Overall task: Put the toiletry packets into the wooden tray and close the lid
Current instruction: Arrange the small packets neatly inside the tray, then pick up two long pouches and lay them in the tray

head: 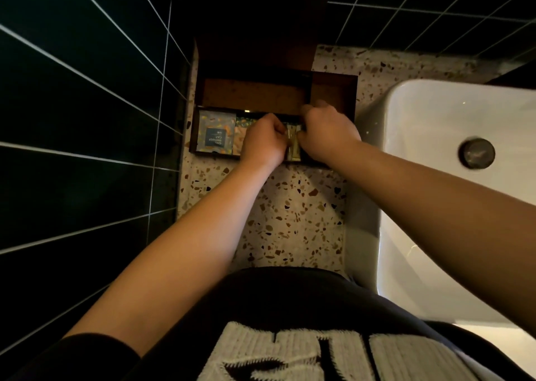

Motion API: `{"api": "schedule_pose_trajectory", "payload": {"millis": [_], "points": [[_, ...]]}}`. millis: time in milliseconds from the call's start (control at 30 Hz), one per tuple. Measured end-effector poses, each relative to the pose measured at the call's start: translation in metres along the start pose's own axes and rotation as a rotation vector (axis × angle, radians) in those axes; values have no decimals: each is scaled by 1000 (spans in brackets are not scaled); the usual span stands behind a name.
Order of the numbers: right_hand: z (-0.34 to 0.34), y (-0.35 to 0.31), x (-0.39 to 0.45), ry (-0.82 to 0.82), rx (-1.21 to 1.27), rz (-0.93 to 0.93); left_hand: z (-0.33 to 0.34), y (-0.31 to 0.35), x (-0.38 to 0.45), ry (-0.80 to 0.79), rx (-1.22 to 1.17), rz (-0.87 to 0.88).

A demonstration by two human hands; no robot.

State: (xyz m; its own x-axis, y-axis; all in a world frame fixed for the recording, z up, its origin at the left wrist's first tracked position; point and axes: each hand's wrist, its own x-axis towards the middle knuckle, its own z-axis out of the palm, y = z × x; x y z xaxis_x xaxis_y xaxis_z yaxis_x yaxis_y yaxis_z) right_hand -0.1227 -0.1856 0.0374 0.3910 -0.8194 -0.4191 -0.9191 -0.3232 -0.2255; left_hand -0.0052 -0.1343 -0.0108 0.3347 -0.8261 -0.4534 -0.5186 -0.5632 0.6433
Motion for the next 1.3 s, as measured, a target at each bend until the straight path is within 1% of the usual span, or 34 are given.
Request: {"api": "schedule_pose_trajectory", "payload": {"millis": [133, 233, 400, 500, 567, 633, 767, 933, 1100, 1300], "points": [[-15, 8, -31, 76, 243, 23, -12, 3, -16, 87, -24, 81], [-30, 17, -67, 131, 438, 104, -20, 11, -37, 71, -90, 122], [-40, 42, -136, 193, 670, 211, -16, 30, -84, -45, -211, 170], [-39, 61, -172, 238, 807, 287, -2, 44, -114, -172, -287, 204], [-37, 75, -194, 261, 901, 341, 10, 56, -134, -265, -289, 237], [-35, 90, -214, 283, 948, 390, 23, 67, -153, -321, -279, 261], [-30, 126, -250, 317, 1007, 447, 53, 89, -182, -356, -234, 356], [-28, 210, -297, 366, 1037, 450, 114, 134, -212, -343, -211, 386], [-31, 330, -339, 408, 1050, 379, 205, 199, -238, -306, -149, 423], [-42, 486, -397, 319, 1039, 340, 324, 286, -293, -219, -185, 347]]}}
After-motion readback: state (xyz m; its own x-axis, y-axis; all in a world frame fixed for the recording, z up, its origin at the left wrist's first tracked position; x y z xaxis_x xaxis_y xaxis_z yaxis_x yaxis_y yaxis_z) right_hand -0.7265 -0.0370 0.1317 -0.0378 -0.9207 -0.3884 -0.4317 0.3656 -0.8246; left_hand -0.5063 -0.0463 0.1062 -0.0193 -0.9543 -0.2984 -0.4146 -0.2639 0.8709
